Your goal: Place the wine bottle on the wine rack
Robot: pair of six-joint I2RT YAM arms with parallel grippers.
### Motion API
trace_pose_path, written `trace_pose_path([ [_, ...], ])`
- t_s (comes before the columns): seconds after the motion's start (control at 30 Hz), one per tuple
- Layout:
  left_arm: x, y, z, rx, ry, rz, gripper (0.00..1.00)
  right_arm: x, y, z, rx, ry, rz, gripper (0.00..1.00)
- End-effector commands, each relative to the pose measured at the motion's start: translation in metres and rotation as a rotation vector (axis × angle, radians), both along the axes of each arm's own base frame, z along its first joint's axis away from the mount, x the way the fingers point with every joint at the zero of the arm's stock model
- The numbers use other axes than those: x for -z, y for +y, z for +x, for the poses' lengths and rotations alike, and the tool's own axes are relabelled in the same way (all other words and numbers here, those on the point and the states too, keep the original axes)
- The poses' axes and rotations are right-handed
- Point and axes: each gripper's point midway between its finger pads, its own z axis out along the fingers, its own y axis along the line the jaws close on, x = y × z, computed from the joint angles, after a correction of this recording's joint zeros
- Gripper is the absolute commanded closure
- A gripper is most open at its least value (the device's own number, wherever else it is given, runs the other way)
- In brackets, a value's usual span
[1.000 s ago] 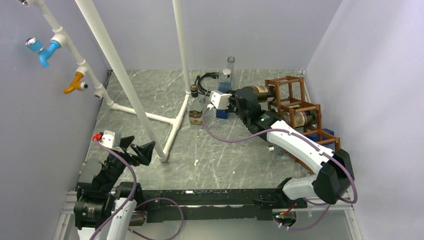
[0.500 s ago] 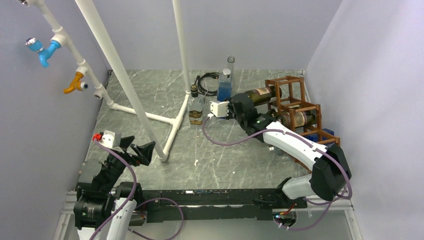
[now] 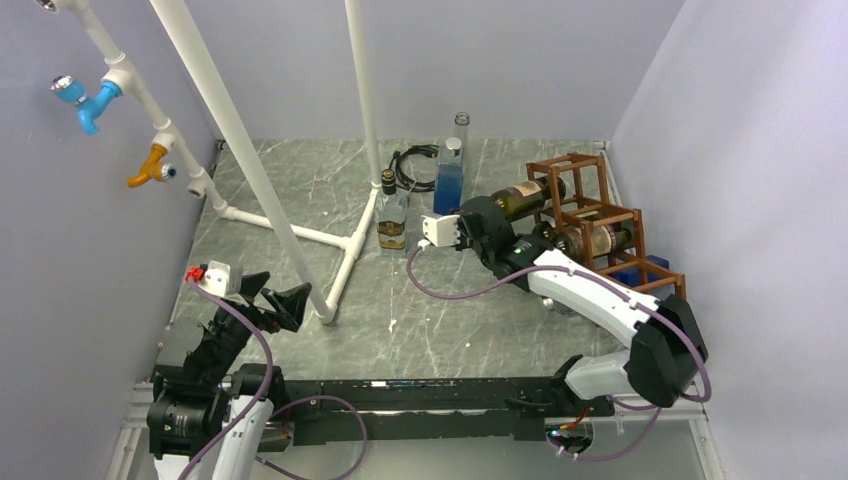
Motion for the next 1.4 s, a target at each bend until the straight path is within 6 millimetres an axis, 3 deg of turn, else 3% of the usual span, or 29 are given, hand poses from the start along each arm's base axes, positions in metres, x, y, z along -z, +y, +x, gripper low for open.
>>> trace_pose_path([
  [0.0, -0.011, 0.0, 0.001, -0.006, -0.041, -0.013, 0.01, -0.036, -0.013, -0.021, 0.063, -0.024, 0.202, 1.0],
  [0.1, -0.01, 0.0, 0.002, -0.006, -0.037, -0.013, 0.01, -0.033, -0.013, -0.032, 0.061, 0.008, 0.267, 1.0],
  [0.23, -0.009, 0.0, 0.002, -0.003, -0.031, -0.013, 0.01, -0.025, -0.019, -0.036, 0.06, -0.009, 0.211, 1.0],
  [0.53, -0.01, 0.001, 0.002, -0.008, -0.036, -0.014, 0.0, -0.025, -0.024, -0.018, 0.057, -0.13, -0.098, 1.0],
  [0.8, -0.012, 0.0, 0.0, -0.004, -0.046, -0.014, 0.0, -0.02, -0.021, -0.004, 0.052, -0.126, -0.251, 1.0],
  [1.37, -0.014, -0.001, -0.005, 0.007, -0.065, -0.017, 0.0, -0.019, -0.049, 0.02, 0.096, -0.099, -0.266, 1.0],
])
